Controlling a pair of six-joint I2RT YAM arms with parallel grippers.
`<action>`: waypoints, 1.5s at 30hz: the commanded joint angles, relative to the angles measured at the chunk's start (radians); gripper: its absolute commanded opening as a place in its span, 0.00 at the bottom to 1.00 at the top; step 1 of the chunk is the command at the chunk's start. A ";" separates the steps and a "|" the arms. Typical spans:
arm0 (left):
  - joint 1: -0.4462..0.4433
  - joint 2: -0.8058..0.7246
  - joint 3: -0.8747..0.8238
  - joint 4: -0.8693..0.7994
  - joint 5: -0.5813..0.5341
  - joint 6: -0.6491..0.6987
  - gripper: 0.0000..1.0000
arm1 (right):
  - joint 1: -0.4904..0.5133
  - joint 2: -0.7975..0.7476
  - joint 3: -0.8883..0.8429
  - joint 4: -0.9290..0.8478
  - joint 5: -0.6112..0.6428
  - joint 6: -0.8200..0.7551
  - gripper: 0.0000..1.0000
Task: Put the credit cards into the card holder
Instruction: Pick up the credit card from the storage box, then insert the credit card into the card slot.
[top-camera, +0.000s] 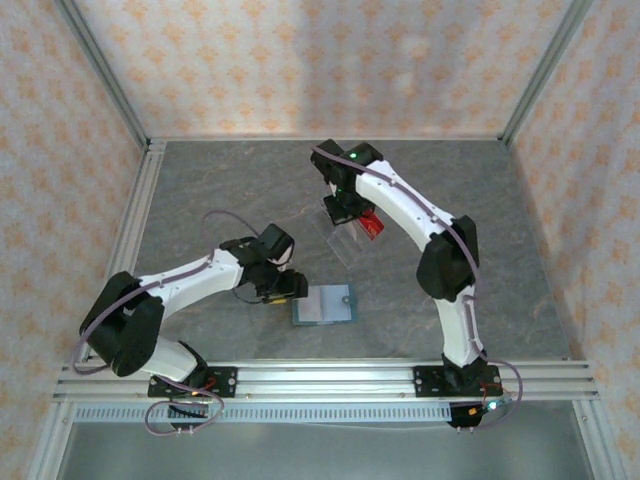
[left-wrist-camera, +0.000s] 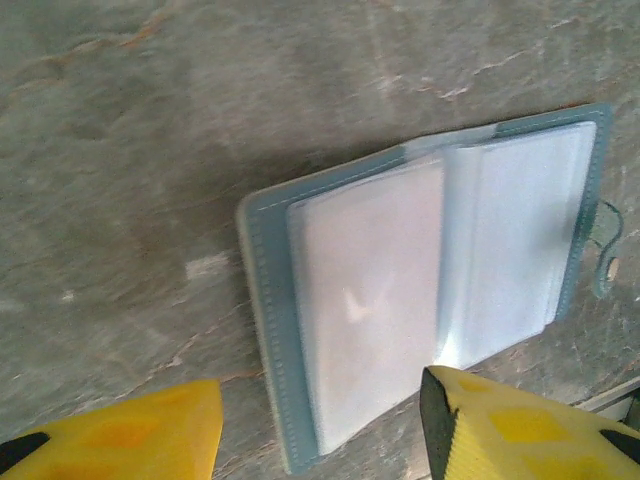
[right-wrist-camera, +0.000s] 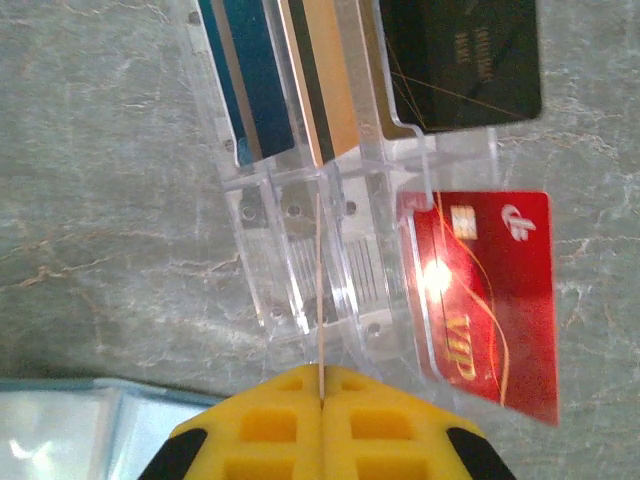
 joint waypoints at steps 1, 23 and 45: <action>-0.027 0.034 0.047 -0.047 -0.057 0.029 0.55 | 0.015 -0.125 -0.058 0.002 0.001 0.043 0.00; -0.086 0.171 0.036 -0.065 -0.177 0.013 0.42 | 0.128 -0.691 -0.945 0.761 -0.264 0.391 0.00; -0.087 0.159 -0.014 -0.045 -0.162 0.001 0.30 | 0.193 -0.629 -1.352 1.405 -0.308 0.562 0.00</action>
